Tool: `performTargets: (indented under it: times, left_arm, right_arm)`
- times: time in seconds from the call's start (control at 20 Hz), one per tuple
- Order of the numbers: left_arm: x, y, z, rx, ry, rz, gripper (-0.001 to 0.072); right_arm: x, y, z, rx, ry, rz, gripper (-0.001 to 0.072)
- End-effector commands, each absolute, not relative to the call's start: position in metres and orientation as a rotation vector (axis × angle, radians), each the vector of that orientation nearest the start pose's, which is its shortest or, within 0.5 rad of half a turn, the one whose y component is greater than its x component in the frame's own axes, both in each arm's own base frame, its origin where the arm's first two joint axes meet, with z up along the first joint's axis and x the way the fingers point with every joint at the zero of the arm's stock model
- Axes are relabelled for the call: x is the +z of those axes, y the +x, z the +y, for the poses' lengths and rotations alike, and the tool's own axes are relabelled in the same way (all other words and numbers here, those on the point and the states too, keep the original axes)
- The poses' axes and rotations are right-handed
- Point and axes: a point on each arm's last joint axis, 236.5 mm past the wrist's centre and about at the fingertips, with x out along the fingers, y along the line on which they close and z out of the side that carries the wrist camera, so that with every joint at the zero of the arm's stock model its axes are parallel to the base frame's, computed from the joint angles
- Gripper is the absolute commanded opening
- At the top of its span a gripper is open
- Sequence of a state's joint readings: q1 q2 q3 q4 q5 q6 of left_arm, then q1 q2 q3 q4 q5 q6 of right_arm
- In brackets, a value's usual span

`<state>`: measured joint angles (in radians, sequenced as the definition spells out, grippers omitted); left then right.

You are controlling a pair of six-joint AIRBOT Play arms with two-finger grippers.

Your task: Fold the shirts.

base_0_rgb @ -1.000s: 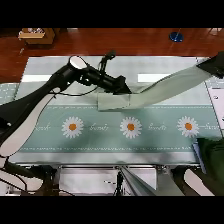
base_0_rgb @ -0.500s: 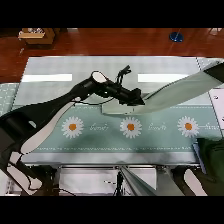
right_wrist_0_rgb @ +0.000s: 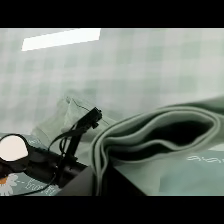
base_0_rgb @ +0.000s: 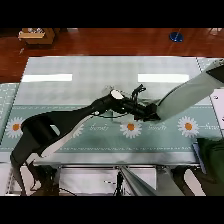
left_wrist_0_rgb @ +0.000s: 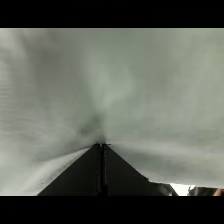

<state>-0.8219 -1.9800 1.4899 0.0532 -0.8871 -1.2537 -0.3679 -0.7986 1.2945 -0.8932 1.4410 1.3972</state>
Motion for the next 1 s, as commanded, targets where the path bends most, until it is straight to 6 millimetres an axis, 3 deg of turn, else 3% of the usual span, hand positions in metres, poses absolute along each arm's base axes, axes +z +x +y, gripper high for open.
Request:
performTargets:
  times: [0.0, 0.1, 0.2, 0.3, 0.5, 0.65, 0.8, 0.95]
  left_arm:
    - [-0.029, 0.266, -0.558, -1.033, -0.937, 1.483, 0.0027]
    - [-0.019, 0.282, -0.545, -1.078, -0.926, 1.443, 0.0027]
    - [0.009, 0.307, -0.518, -1.156, -0.881, 1.359, 0.0025]
    - [0.041, 0.342, -0.475, -1.159, -0.786, 1.252, 0.0025]
    - [0.117, 0.398, -0.363, -1.096, -0.595, 1.034, 0.0025]
    - [0.162, 0.416, -0.273, -0.983, -0.515, 0.937, 0.0026]
    - [0.192, 0.419, -0.199, -0.861, -0.476, 0.875, 0.0026]
    - [0.209, 0.413, -0.147, -0.771, -0.445, 0.837, 0.0026]
  right_arm:
    - [0.244, 0.3, 0.042, 0.308, 0.394, 0.777, 0.0024]
    - [0.244, 0.301, 0.041, 0.303, 0.391, 0.778, 0.0024]
    - [0.243, 0.301, 0.04, 0.3, 0.39, 0.78, 0.0024]
    - [0.239, 0.302, 0.042, 0.304, 0.4, 0.791, 0.0024]
    - [0.208, 0.307, 0.041, 0.291, 0.464, 0.835, 0.0024]
    - [0.19, 0.319, 0.053, 0.332, 0.584, 0.816, 0.0024]
    - [0.181, 0.334, 0.059, 0.356, 0.683, 0.753, 0.0024]
    - [0.163, 0.337, 0.081, 0.385, 0.67, 0.772, 0.0024]
